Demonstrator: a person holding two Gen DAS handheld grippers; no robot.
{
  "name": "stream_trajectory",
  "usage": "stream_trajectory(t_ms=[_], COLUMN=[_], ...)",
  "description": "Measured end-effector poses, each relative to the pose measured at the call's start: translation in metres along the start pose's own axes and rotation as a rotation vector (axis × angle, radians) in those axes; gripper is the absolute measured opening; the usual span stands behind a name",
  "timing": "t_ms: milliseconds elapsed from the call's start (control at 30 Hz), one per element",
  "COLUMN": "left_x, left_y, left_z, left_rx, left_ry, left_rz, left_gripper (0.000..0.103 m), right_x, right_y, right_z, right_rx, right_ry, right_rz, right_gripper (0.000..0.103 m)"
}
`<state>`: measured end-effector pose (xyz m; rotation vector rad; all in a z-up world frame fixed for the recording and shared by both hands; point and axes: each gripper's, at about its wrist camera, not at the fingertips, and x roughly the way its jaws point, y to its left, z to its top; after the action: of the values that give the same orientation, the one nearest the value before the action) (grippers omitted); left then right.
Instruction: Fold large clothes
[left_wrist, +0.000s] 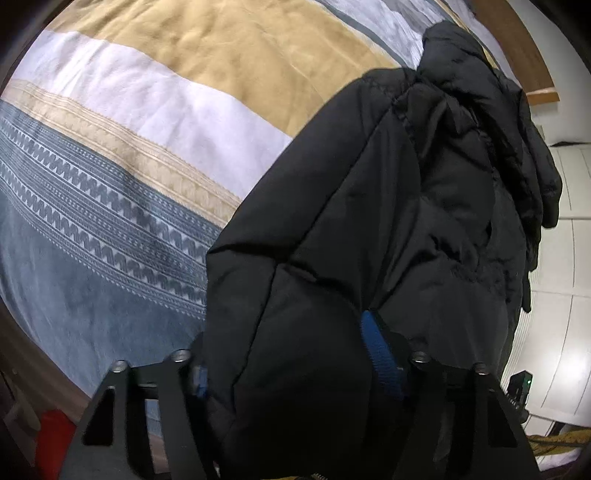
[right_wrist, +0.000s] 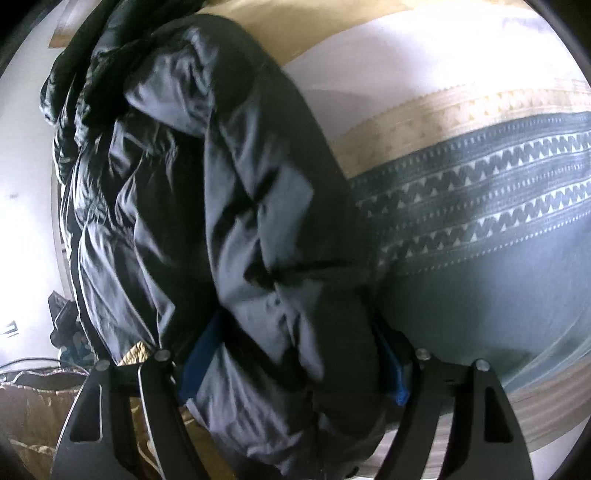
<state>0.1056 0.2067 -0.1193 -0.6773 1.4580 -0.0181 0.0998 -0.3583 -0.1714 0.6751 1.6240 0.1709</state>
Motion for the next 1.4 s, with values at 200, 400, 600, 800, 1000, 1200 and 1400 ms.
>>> stream_trajectory(t_ms=[200,400,600,800,1000,1200,1400], left_x=[-0.005,-0.003,-0.022,-0.048,-0.076,-0.111,-0.128], left_y=[-0.031,-0.068,-0.103,-0.135,-0.172,-0.205,-0.218], left_z=[-0.012,0.002,0.027,0.072,0.131,0.177,0.239], left_rx=[0.055,0.112,0.096,0.096,0.087,0.112,0.068], left_ry=[0.049,0.033,-0.038,-0.127,-0.227,-0.324,-0.387], left_rz=[-0.043,-0.026,-0.124,-0.235,-0.367,-0.469,-0.499], left_gripper=[0.018,0.011,0.01,0.01,0.01,0.01,0.01], right_x=[0.001,-0.005,-0.034,-0.08,-0.167,-0.218,-0.246], right_y=[0.008,0.042,0.087,0.131,0.133,0.17,0.178], right_z=[-0.02,-0.031,-0.02,0.018,0.054,0.106,0.173], right_rx=[-0.008,-0.107,-0.181,-0.247,-0.261,-0.241,-0.112], right_ry=[0.029,0.032,-0.083,-0.21,-0.387,-0.548,-0.65], right_rz=[0.064,0.081,0.084,0.069,0.099,0.149,0.25], right_gripper=[0.04,0.013,0.01,0.01,0.01,0.009,0.009])
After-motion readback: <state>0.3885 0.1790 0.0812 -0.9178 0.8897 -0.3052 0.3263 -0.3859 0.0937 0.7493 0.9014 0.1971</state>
